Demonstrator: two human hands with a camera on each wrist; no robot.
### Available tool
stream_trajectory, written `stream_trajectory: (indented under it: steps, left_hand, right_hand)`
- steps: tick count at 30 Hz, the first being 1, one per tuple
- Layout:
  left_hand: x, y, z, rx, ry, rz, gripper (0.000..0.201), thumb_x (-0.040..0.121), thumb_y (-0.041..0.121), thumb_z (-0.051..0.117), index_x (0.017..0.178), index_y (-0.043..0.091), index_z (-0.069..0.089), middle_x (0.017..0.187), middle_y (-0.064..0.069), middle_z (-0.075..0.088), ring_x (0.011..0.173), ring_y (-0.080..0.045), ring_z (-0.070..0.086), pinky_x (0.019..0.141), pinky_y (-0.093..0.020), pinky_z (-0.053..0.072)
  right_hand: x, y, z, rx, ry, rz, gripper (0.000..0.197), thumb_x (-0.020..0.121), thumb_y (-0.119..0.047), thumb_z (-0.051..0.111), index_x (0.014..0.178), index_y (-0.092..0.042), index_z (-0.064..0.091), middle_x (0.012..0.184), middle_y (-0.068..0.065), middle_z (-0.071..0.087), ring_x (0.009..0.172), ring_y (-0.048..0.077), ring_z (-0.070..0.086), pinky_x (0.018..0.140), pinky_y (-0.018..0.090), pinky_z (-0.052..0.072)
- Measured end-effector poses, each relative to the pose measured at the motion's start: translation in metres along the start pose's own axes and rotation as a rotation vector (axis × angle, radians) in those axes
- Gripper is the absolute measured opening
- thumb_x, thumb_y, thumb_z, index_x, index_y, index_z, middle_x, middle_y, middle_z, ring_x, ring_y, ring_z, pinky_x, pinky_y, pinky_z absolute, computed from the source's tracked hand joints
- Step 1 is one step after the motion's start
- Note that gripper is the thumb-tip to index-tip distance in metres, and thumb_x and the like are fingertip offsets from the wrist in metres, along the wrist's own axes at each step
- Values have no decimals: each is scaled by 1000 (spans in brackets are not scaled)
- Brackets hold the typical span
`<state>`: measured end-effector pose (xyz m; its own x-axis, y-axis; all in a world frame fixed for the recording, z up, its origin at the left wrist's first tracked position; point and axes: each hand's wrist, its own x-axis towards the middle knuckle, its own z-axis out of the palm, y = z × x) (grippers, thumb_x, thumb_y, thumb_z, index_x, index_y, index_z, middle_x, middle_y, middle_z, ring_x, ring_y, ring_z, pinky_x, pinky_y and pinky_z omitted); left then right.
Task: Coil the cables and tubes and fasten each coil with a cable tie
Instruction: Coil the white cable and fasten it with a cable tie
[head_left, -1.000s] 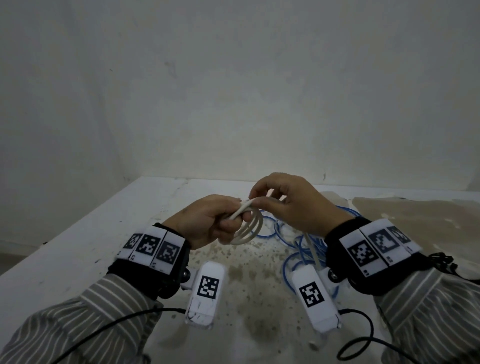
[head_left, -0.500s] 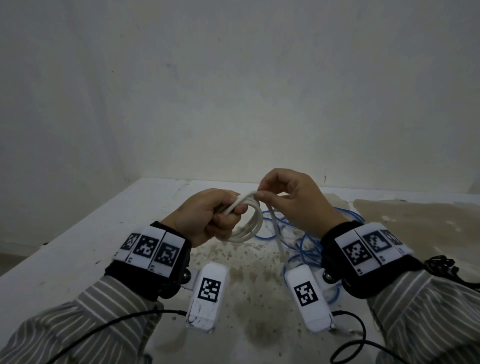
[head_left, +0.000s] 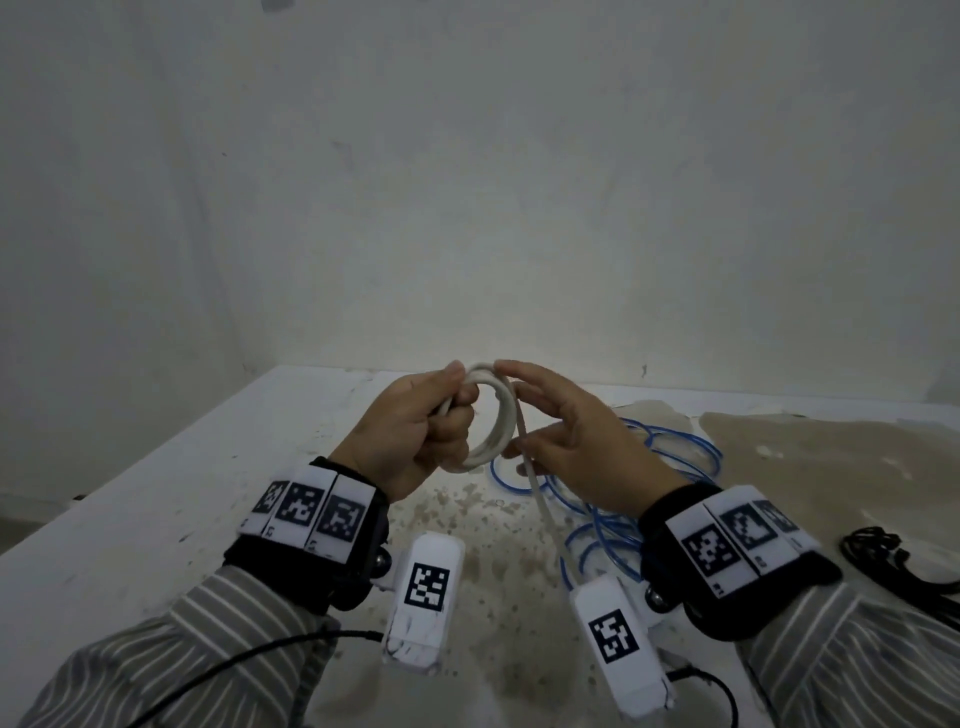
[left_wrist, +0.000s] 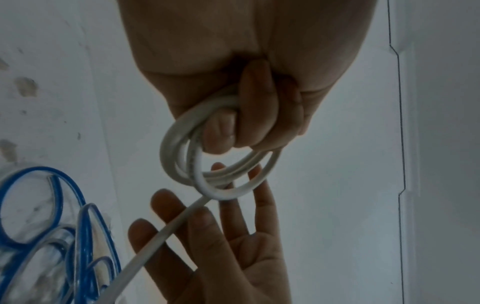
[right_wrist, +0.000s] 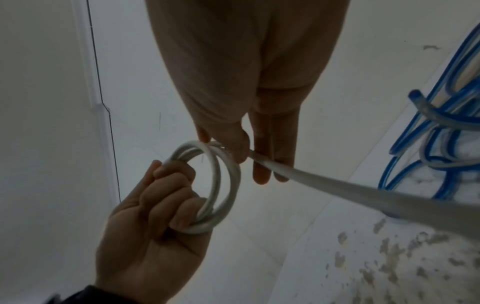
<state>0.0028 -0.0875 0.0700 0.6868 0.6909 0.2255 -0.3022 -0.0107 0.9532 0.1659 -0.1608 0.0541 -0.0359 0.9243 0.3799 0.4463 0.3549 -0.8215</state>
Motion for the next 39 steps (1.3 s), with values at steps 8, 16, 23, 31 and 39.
stream_trajectory:
  steps: [8,16,23,31,39]
  left_hand:
    - [8,8,-10,-140,105,48,38,98,35,26,70,14,40,40,10,26,32,-4,21,43,-20,25]
    - [13,6,-9,-140,210,73,37,101,32,26,72,14,42,43,9,27,35,-6,24,42,-18,33]
    - [13,-2,-10,-168,236,78,35,101,28,25,74,12,42,45,7,35,37,-8,31,53,-25,27]
    - [16,-14,-18,116,261,100,29,101,15,27,74,10,38,56,1,40,46,-10,36,55,-26,29]
    - [6,-23,-7,889,19,23,30,100,21,33,92,-4,48,66,-3,60,58,-10,55,64,-15,41]
  right_hand:
    - [-16,16,11,-200,-102,133,25,95,-3,42,113,-20,46,88,1,68,73,15,64,69,33,58]
    - [-20,13,22,-158,-209,218,58,96,-18,47,142,-38,18,103,3,65,85,13,66,74,18,51]
    - [-22,23,30,-535,-384,295,67,99,-14,35,144,-45,-3,104,9,64,65,12,54,66,28,48]
    - [-17,6,38,-806,-579,118,67,91,7,27,147,-27,17,115,8,55,87,18,45,75,29,37]
    - [-5,-25,17,-743,-399,-177,33,92,2,38,115,-13,57,107,-2,65,90,10,55,71,12,36]
